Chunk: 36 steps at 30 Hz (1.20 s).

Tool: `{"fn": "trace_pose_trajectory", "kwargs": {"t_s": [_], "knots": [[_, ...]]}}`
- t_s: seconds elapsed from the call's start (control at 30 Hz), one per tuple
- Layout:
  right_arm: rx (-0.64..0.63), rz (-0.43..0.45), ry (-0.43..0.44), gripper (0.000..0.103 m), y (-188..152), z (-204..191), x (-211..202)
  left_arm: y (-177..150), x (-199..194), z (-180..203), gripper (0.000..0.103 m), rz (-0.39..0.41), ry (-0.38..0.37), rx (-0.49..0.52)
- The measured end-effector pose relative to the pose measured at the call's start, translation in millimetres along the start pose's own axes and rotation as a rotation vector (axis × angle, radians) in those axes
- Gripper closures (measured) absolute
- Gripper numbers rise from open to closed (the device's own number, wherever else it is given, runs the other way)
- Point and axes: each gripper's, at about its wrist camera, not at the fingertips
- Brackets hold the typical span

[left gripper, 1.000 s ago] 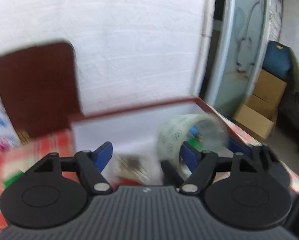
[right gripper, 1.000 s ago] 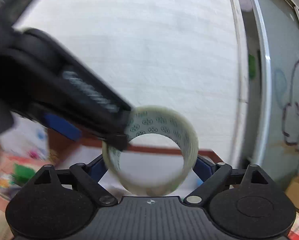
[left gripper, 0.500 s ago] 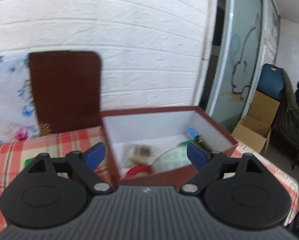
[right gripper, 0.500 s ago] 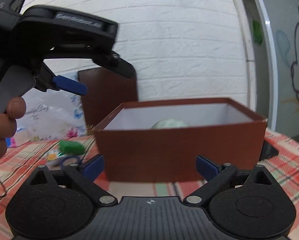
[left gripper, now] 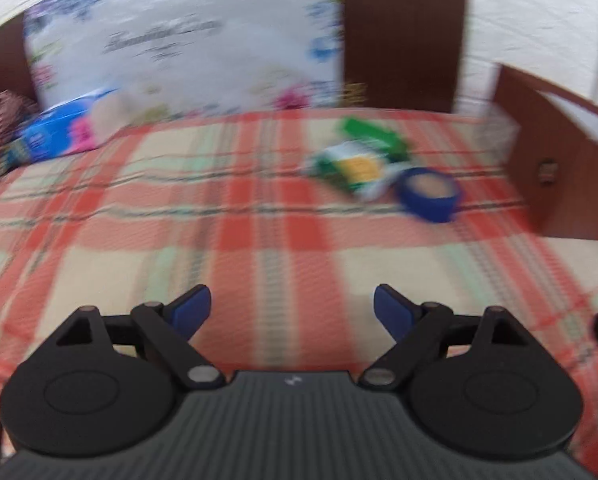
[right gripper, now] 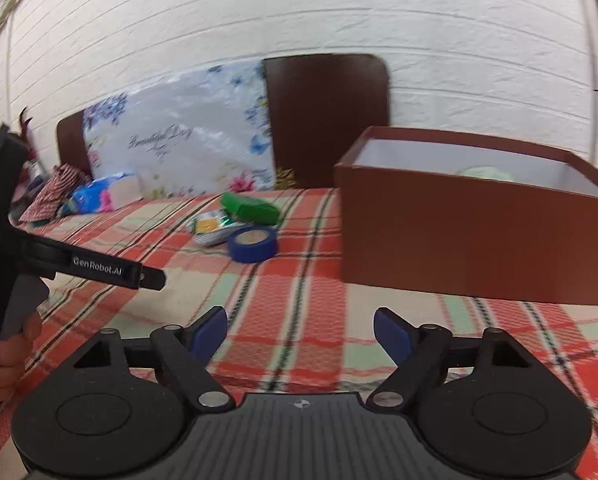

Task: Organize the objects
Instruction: 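Grasp the blue electrical tape roll with the right gripper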

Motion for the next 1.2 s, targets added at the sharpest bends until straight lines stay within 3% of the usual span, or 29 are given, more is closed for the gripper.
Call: {"fn": "trace_pose_trajectory", "kwargs": {"t_s": [0.13,0.3,0.47,0.57,0.6,0.8,1.0,1.13,1.2], "knots": [[-0.038,-0.009,0.063,0.026,8,-20,28,0,2,-38,0.009,0.057,0.048,-0.171],[-0.128,-0.003,0.086,0.027,21,-44,87,-1,5,-32,0.007,0.084,0.023,-0.159],[-0.132,-0.104,0.027,0.031,28,-43,164,-4,4,-34,0.005,0.093,0.006,-0.179],[-0.092,-0.151,0.034,0.04,27,-37,188,-5,4,-34,0.004,0.093,0.001,-0.184],[-0.093,-0.148,0.039,0.046,27,-37,187,-5,4,-34,0.004,0.093,0.0,-0.184],[-0.106,-0.15,0.06,0.046,20,-37,154,-4,5,-32,0.004,0.087,0.003,-0.172],[-0.123,-0.184,0.105,0.046,3,-26,73,-4,5,-27,0.004,0.073,0.013,-0.135],[-0.127,-0.18,0.062,0.046,-10,-15,15,-3,4,-13,0.004,0.043,0.002,-0.057],[-0.119,-0.165,0.03,0.046,-15,-10,-4,-2,-3,3,0.005,0.028,-0.044,0.005]]}}
Point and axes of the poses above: each gripper's, at about its wrist camera, not at the fingertips, and x roughly the way its jaws point, z to its right, y to its top, and after that the axes turned 12 degrees about z, right-handed
